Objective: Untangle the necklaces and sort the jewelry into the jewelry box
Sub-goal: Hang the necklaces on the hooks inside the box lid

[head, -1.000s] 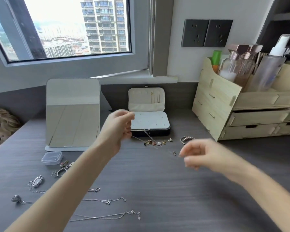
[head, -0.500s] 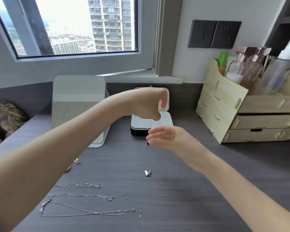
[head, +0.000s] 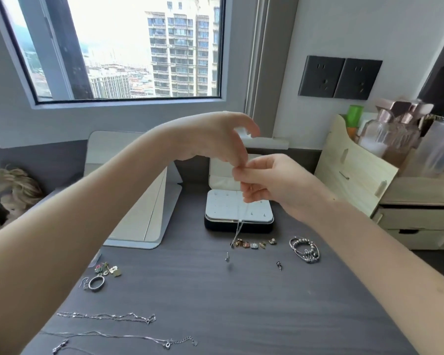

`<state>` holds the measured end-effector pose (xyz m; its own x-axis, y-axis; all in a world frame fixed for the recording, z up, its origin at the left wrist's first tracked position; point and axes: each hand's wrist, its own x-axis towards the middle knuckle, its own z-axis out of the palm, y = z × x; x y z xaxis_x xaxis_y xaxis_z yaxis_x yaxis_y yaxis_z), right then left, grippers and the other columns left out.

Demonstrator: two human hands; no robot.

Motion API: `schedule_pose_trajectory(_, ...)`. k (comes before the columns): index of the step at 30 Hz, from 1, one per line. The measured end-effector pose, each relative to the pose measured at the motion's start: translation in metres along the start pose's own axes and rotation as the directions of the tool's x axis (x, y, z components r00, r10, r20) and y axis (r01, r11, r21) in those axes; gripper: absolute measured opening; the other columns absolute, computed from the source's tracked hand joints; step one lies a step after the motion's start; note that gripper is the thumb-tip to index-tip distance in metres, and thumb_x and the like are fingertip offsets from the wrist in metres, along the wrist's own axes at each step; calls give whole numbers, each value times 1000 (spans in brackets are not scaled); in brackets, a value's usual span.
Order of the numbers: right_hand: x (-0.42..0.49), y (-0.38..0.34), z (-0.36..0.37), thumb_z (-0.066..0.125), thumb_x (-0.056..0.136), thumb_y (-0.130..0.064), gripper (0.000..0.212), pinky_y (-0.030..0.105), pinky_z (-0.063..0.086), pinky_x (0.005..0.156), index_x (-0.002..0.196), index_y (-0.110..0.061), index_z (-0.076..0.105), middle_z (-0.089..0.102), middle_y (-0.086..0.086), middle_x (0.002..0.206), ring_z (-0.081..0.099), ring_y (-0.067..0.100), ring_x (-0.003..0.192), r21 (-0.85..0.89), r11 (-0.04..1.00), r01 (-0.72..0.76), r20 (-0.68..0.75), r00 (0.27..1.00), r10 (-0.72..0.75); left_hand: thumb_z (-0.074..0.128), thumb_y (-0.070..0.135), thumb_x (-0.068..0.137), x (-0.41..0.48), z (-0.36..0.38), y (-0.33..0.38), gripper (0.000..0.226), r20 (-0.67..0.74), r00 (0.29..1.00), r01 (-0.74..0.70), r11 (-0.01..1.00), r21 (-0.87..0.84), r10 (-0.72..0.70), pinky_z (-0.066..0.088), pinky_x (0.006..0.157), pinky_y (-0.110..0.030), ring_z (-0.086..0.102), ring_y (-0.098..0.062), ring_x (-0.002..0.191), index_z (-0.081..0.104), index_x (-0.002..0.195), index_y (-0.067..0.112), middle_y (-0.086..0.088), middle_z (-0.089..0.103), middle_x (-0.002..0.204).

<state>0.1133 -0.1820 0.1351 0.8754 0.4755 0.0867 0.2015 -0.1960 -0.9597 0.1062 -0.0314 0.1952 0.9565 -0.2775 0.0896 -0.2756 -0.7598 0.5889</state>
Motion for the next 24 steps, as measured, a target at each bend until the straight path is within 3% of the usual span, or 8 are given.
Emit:
schedule_pose_trajectory(3,14,-17,-10,65,86,-13,14,27,51,58,74,-6,63,58,4,58,53,14,50,-24,999,30,-48,998,-31,67,9,83,6,-9,-15,30,-79,997,-34,986,-166,21,50,92,-31,62,-9,90,58,91,36,10,66,93)
schedule_pose_trajectory(6,35,-34,-24,65,87,-14,14,29,56,57,76,-7,63,61,2,54,57,13,49,-144,986,79,-151,983,-101,65,7,83,26,1,-41,25,-188,979,21,957,-289,-78,51,88,-28,63,-14,96,63,100,25,0,67,104)
schedule_pose_trajectory(10,65,-47,-37,64,88,-13,11,32,59,62,83,-3,64,65,5,61,61,14,53,-231,966,117,-259,949,-177,49,0,82,56,51,-90,30,-351,926,152,988,4,-141,46,87,-22,62,-17,101,70,99,13,-3,69,106)
schedule_pose_trajectory(15,106,-51,-44,62,88,-11,9,35,58,65,84,-4,62,64,7,64,61,15,54,-278,954,113,-340,917,-208,42,-3,79,81,103,-119,43,-336,927,209,973,99,-165,42,95,-30,54,-21,113,66,111,13,-2,63,119)
schedule_pose_trajectory(20,147,-43,-50,60,87,-9,13,38,57,69,75,-8,56,63,8,64,60,19,59,-285,956,70,-446,873,-197,46,1,81,109,126,-131,42,-441,897,173,944,280,-33,38,89,-29,52,-23,106,62,117,18,0,63,116)
schedule_pose_trajectory(24,171,-37,-51,59,89,-10,6,34,57,65,85,-6,58,65,9,66,62,21,63,-280,959,45,-464,868,-177,48,8,82,120,135,-140,43,-454,891,187,896,403,18,32,77,-27,49,-24,102,56,122,18,0,59,115)
